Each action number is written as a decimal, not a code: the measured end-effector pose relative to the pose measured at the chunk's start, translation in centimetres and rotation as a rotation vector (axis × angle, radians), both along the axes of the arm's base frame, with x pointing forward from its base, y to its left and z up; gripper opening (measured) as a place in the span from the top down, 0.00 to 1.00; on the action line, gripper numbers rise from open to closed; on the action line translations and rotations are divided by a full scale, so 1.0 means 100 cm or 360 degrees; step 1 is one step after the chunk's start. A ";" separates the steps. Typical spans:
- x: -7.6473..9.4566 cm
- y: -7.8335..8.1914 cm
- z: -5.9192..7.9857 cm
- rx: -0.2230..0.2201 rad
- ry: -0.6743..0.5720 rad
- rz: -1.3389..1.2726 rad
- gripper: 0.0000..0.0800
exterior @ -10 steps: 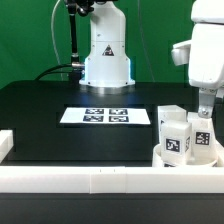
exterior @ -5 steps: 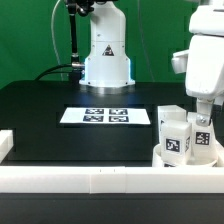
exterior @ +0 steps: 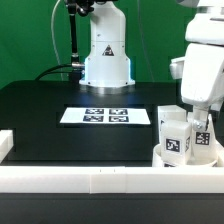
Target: Assemble stool
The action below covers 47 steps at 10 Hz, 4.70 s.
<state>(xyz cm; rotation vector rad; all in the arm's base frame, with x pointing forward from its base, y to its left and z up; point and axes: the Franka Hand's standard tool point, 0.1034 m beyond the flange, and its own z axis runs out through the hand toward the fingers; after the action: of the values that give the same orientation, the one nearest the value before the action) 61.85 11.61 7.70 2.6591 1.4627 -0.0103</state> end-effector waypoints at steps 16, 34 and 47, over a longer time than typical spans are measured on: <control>-0.003 0.003 0.000 0.0095 -0.0125 -0.1773 0.58; 0.004 -0.008 0.000 0.0573 -0.0106 -0.4136 0.58; 0.015 0.003 0.032 0.0707 0.0052 -0.4618 0.19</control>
Offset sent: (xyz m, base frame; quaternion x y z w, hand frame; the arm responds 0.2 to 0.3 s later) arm 0.0044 0.0024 0.0028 -0.0071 0.0081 -0.0034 0.9999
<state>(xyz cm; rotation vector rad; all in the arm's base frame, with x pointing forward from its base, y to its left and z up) 63.37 11.89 10.86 1.9667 -2.7881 0.0345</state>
